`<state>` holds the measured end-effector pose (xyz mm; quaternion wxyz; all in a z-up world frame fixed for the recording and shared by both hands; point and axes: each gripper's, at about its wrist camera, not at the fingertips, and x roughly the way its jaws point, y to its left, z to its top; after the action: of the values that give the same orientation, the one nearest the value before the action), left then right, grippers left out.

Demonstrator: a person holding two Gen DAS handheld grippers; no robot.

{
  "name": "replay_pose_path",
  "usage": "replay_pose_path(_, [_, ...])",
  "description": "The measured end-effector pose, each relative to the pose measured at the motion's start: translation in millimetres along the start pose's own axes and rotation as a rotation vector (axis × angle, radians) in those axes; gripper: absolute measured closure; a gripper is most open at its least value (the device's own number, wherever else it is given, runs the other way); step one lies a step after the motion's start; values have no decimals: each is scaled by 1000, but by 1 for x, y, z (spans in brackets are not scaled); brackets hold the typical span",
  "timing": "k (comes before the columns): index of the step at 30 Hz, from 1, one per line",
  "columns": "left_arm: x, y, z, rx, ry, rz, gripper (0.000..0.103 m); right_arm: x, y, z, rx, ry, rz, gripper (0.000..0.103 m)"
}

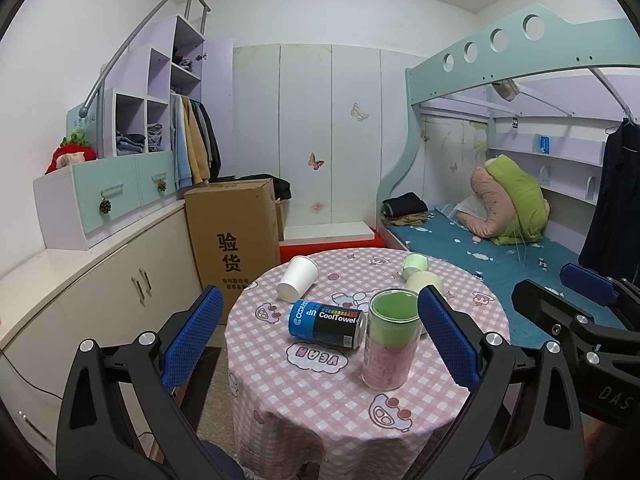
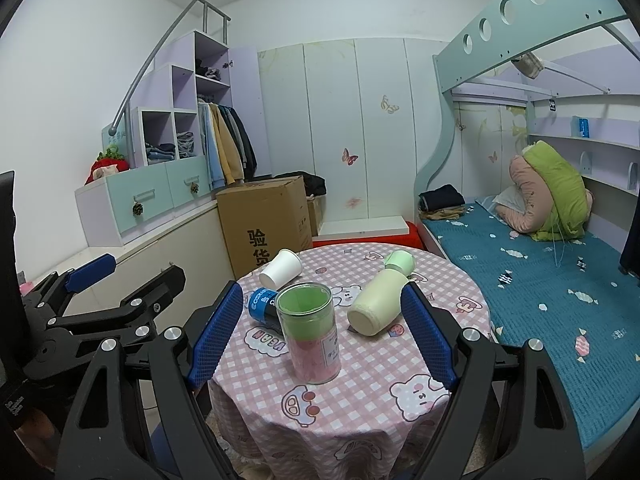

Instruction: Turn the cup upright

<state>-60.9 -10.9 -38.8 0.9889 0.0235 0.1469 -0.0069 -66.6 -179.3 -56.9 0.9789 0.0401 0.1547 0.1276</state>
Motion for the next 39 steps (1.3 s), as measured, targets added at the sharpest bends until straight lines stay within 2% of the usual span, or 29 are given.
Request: replay_pose_path(39, [0,-1,-3,-1,-4,-2,5,4,4,-3,1,3,4,25])
